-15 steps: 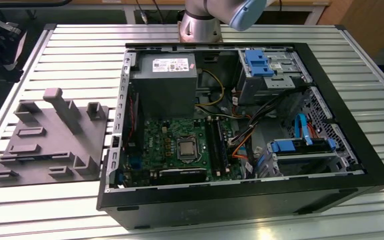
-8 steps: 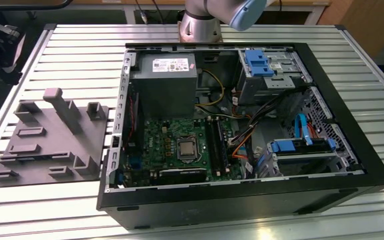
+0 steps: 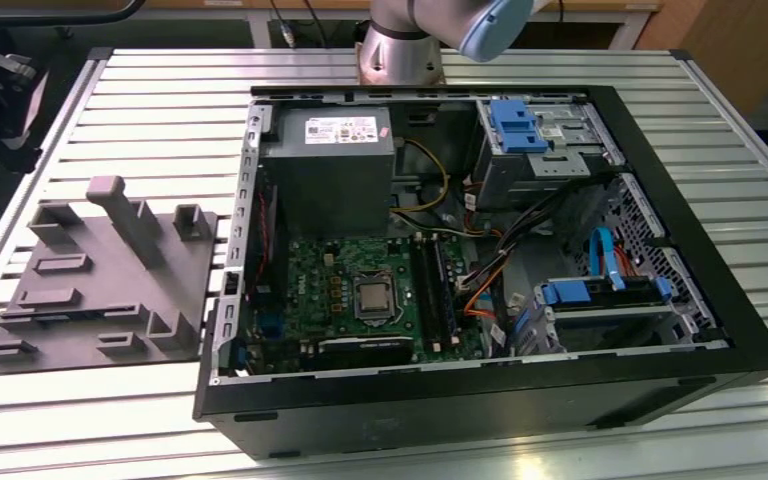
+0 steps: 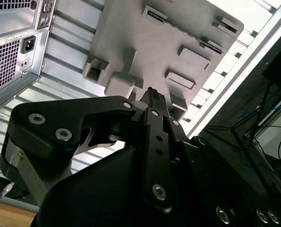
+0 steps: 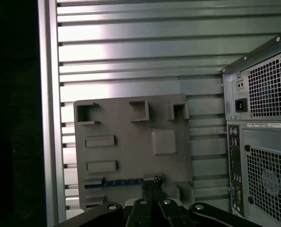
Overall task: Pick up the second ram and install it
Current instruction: 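Reach for the second ram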
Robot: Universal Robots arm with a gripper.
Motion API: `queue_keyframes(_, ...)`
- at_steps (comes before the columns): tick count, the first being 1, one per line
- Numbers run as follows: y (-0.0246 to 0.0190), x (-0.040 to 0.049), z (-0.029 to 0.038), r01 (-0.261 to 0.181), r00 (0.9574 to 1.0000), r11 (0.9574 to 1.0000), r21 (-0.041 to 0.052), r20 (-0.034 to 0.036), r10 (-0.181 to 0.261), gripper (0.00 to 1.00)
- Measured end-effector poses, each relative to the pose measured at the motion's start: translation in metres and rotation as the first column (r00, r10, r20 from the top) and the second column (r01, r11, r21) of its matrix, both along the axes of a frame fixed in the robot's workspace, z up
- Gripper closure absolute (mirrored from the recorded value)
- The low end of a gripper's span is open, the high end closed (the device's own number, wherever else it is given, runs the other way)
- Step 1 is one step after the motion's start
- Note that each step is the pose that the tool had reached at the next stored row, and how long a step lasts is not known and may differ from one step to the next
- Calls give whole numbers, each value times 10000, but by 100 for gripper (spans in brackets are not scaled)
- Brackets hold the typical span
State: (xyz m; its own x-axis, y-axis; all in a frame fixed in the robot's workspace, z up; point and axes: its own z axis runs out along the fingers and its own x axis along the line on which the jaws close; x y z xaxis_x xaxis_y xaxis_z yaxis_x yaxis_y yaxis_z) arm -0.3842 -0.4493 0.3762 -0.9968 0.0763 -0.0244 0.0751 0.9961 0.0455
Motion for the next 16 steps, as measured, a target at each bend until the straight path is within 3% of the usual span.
queue_keyframes(16, -30, -51, -20, 0, 10000, 10000, 0, 0, 0, 89)
